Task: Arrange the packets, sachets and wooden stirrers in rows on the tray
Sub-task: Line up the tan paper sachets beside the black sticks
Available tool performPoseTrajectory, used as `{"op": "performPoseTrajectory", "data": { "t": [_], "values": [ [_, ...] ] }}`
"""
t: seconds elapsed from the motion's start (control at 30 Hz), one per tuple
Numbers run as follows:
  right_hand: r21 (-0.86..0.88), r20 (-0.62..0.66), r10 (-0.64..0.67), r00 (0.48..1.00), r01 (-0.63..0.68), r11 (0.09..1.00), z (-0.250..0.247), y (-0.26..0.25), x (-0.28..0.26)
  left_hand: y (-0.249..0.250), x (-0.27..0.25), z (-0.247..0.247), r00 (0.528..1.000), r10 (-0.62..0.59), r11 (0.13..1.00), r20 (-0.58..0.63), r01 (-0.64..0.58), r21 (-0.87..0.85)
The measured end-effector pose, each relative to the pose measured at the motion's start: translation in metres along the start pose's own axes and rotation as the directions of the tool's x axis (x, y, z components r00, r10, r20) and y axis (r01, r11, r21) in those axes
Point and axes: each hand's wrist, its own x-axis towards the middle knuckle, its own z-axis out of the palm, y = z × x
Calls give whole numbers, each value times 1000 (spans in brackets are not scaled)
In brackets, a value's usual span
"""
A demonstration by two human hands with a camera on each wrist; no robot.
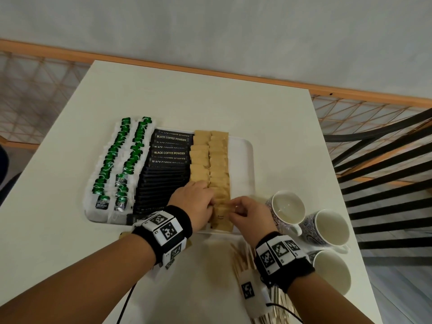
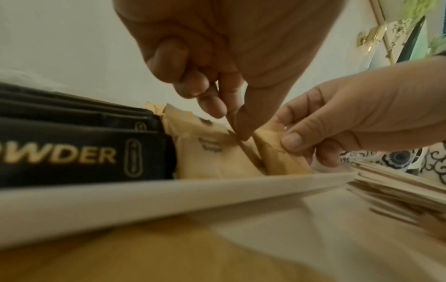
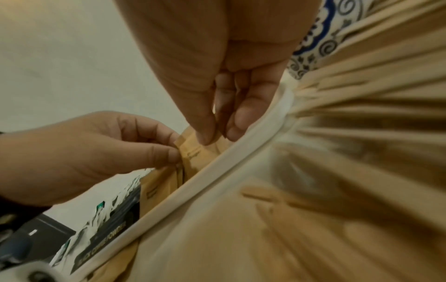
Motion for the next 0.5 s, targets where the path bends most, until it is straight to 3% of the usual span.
{"op": "performPoseTrajectory", "data": {
  "t": [0.1,0.27,0.5],
  "values": [
    [-9,-29,-4,1000,3,1000,5,-2,2,-7,-4,-3,999,-16,997,-35,13,-79],
    [24,-44,27,999,-26,999,8,-2,3,-31,-13,-16,983,-142,977,-113,120,-175],
    [23,-26,23,999,-23,999,11,-2,1,-37,-28,-16,981,-195,957,-4,190,-222]
  ]
}}
